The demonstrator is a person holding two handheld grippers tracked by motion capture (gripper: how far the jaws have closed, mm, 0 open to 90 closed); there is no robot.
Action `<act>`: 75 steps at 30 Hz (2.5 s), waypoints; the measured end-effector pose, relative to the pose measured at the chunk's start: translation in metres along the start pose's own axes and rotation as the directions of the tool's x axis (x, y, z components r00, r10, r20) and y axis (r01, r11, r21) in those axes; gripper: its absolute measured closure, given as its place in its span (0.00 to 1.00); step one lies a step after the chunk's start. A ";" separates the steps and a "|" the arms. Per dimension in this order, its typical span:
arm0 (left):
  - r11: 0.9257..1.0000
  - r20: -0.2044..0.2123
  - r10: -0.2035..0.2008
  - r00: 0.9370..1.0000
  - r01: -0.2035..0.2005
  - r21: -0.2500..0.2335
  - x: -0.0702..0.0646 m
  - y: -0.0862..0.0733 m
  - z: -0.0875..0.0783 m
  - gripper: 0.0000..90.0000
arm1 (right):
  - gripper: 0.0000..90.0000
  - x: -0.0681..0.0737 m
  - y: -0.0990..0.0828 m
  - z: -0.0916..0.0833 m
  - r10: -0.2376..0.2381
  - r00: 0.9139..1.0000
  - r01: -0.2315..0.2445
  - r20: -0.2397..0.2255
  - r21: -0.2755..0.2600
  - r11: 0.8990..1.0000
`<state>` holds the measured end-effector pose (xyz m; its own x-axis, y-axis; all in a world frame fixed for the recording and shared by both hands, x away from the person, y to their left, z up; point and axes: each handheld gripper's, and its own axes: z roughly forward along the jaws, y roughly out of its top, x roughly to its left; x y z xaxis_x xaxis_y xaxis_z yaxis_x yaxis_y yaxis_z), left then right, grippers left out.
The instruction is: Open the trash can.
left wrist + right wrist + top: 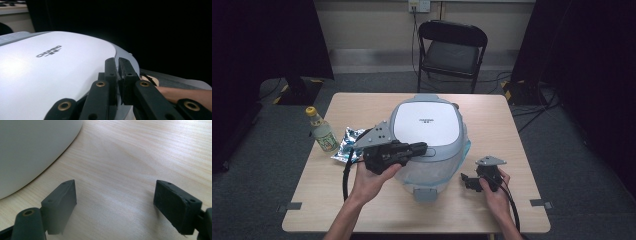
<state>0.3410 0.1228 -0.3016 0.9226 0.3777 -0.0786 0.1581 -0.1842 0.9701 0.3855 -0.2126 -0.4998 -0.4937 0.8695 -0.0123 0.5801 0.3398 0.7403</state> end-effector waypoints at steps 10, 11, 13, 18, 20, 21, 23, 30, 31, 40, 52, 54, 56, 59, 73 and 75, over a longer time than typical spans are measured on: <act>0.998 0.006 0.055 0.998 -0.055 0.026 -0.008 0.001 0.004 1.00 | 0.19 0.000 0.000 0.000 0.000 1.000 0.000 0.000 0.000 1.000; 0.998 0.005 0.056 0.998 -0.056 0.027 -0.008 0.001 0.004 1.00 | 0.19 0.000 0.000 0.000 0.000 1.000 0.000 0.000 0.000 1.000; 0.998 0.001 0.059 0.998 -0.059 0.030 -0.009 0.002 0.004 1.00 | 0.19 0.000 0.000 0.000 0.000 1.000 0.000 0.000 0.000 1.000; 0.998 0.005 0.052 0.999 -0.052 0.029 -0.008 0.001 0.004 1.00 | 0.19 0.000 0.000 0.000 -0.001 1.000 0.001 0.001 -0.001 1.000; 0.998 0.010 0.048 0.999 -0.049 0.028 -0.008 0.001 0.004 1.00 | 0.19 0.000 0.000 0.000 0.001 1.000 -0.001 0.000 0.000 1.000; 0.999 0.012 0.046 0.999 -0.046 0.026 -0.008 0.001 0.003 1.00 | 0.19 0.000 0.000 0.000 0.000 1.000 0.000 0.000 0.000 1.000; 0.999 0.020 0.031 0.999 -0.032 0.014 -0.008 0.000 0.002 1.00 | 0.19 0.000 0.000 0.000 -0.002 1.000 0.002 0.002 0.001 1.000; 1.000 0.007 0.015 1.000 -0.015 0.000 0.000 -0.003 -0.009 0.98 | 0.19 0.000 0.000 0.000 0.000 1.000 0.000 0.000 0.000 1.000; 1.000 0.002 0.020 1.000 -0.020 -0.004 0.000 -0.003 -0.012 0.95 | 0.19 0.000 0.000 0.000 0.000 1.000 0.000 0.000 0.000 1.000; 0.999 -0.104 -0.020 0.994 0.015 -0.048 0.017 -0.013 -0.039 0.89 | 0.19 0.000 0.000 0.000 0.000 1.000 0.000 0.002 0.000 1.000; 0.994 -0.251 -0.091 0.964 0.073 -0.082 0.049 -0.039 -0.087 0.84 | 0.19 0.000 0.000 0.000 0.000 1.000 0.000 0.002 -0.001 1.000; 0.995 -0.281 -0.094 0.955 0.081 -0.056 0.058 -0.050 -0.092 0.83 | 0.19 0.000 0.000 0.000 0.000 1.000 0.000 0.002 0.000 1.000; 0.991 -0.316 -0.132 0.939 0.125 -0.045 0.066 -0.064 -0.096 0.82 | 0.19 0.000 0.000 0.000 0.000 1.000 0.000 0.002 0.000 1.000; 0.984 -0.345 -0.174 0.922 0.180 -0.015 0.079 -0.086 -0.102 0.79 | 0.19 0.000 0.000 0.000 0.000 1.000 0.000 0.002 -0.001 1.000; 0.919 -0.491 -0.313 0.813 0.389 0.058 0.144 -0.175 -0.113 0.82 | 0.19 0.001 0.000 0.000 0.003 1.000 -0.003 0.006 0.001 1.000; 0.916 -0.530 -0.302 0.792 0.395 0.069 0.150 -0.180 -0.111 0.86 | 0.19 0.001 0.000 0.000 0.004 1.000 -0.004 0.006 0.001 1.000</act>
<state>0.4115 0.3136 -0.4624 0.4967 0.8359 -0.2335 0.5340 -0.0823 0.8415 0.3855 -0.2118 -0.4998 -0.4876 0.8730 -0.0137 0.5825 0.3370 0.7397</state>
